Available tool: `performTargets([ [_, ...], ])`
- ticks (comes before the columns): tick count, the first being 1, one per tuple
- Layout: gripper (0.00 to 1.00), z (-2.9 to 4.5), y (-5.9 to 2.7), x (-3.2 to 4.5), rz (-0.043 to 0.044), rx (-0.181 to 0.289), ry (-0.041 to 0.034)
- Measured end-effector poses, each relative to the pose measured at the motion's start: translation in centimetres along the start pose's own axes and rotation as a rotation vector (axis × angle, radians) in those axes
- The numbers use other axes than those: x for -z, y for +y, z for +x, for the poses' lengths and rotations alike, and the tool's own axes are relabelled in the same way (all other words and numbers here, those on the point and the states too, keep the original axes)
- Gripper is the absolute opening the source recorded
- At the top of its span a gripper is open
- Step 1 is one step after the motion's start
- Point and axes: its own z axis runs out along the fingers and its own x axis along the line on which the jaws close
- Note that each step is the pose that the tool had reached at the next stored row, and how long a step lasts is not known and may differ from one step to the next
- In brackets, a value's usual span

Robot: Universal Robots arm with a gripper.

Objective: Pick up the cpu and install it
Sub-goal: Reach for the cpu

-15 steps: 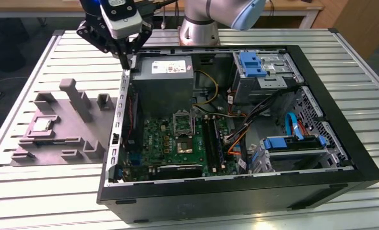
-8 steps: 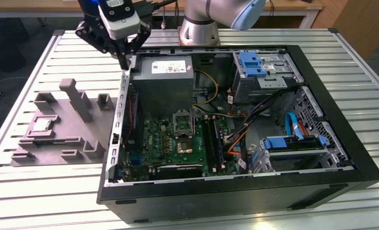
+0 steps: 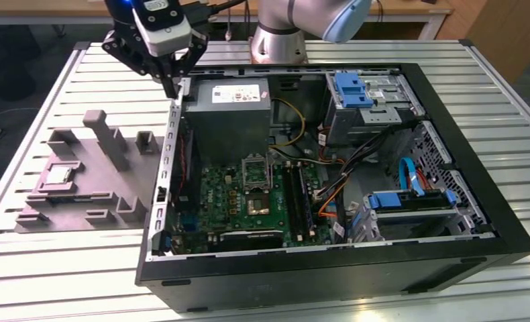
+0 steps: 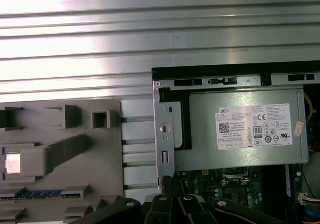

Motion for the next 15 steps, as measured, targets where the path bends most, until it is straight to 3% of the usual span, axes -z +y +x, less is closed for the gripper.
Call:
performTargets([
  [15, 0.11, 0.88, -0.07, -0.19, -0.0001, 0.0, 0.0],
])
